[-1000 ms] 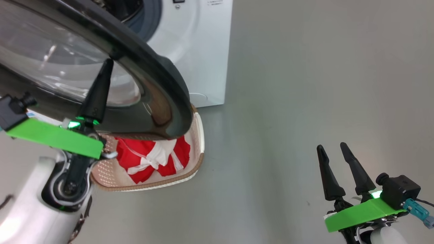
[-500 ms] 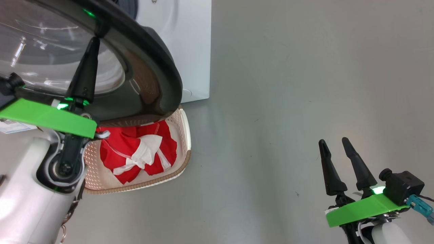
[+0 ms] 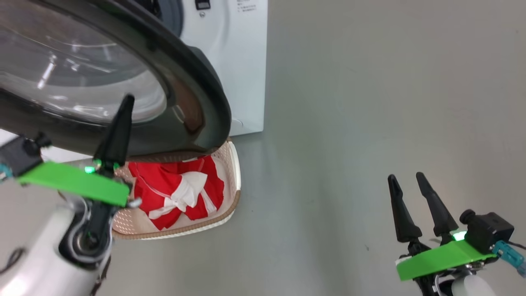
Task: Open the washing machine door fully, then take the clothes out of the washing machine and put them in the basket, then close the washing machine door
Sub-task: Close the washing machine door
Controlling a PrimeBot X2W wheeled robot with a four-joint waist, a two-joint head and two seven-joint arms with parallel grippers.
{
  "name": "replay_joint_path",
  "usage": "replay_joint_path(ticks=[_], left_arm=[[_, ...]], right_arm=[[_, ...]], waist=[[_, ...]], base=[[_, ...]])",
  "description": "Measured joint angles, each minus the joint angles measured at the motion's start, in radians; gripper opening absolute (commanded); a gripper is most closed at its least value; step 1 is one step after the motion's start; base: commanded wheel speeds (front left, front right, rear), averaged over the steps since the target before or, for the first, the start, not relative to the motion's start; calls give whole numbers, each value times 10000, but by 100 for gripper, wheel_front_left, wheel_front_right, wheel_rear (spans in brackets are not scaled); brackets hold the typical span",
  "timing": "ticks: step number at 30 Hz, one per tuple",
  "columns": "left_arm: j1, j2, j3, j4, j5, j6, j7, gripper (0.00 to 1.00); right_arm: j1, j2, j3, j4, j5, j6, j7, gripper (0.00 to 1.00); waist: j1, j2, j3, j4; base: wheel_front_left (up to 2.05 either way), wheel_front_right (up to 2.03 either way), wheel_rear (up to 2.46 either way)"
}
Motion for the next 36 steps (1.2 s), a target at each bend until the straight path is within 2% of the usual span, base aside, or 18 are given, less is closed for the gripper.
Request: replay_joint_path(ticks=[14, 17, 23, 25, 28, 36], left_arm=[[3070, -523, 1298, 174, 1206, 0, 0, 2], [3736, -715, 1628, 203, 1386, 0, 0, 27], [4647, -903, 2180, 267, 1900, 0, 0, 47], [4967, -945, 2393, 276, 2209, 0, 0, 81], [5444, -959, 2744, 291, 2786, 0, 0, 99], [6350, -1243, 3701, 119, 4261, -2, 0, 100]], right_arm=[[808, 21, -79, 178, -520, 0, 0, 100], [1044, 29, -140, 196, -556, 0, 0, 100], [1455, 19, -244, 219, -600, 0, 0, 100], [1589, 6, -251, 234, -600, 0, 0, 100], [1780, -35, -261, 240, -598, 0, 0, 100], [2146, -84, -430, 186, -596, 0, 0, 100]], waist=[[0, 0, -944, 354], [0, 0, -1158, 394], [0, 0, -1507, 444], [0, 0, -1640, 449], [0, 0, -1835, 436], [0, 0, -2122, 346]], base=[[0, 0, 0], [0, 0, 0], [0, 0, 0], [0, 0, 0], [0, 0, 0], [0, 0, 0]])
